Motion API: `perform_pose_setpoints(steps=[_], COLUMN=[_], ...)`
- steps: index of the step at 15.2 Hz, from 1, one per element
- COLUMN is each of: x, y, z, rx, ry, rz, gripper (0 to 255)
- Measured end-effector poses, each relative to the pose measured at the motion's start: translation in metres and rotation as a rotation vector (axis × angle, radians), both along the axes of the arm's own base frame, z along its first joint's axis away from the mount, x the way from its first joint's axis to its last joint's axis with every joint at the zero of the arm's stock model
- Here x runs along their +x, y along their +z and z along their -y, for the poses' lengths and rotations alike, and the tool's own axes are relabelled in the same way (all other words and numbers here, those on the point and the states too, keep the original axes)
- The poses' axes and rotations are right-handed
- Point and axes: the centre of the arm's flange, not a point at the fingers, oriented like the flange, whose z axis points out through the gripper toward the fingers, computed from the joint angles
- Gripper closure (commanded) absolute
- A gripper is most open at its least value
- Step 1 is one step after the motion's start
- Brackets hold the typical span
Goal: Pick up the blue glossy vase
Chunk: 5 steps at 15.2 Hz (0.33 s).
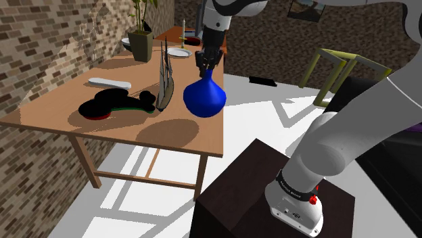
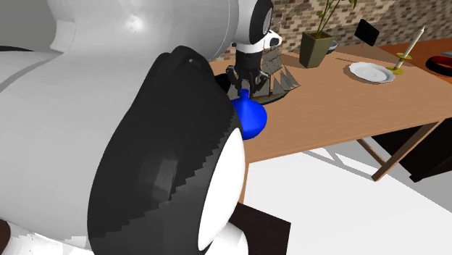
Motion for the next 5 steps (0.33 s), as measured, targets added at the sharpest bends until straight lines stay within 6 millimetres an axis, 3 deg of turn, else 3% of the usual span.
perform_pose_setpoints(steps=[5], x=[0.001], y=[0.023], z=[0.0], rx=[0.0], ry=[0.0], rz=[0.0], gripper=[255])
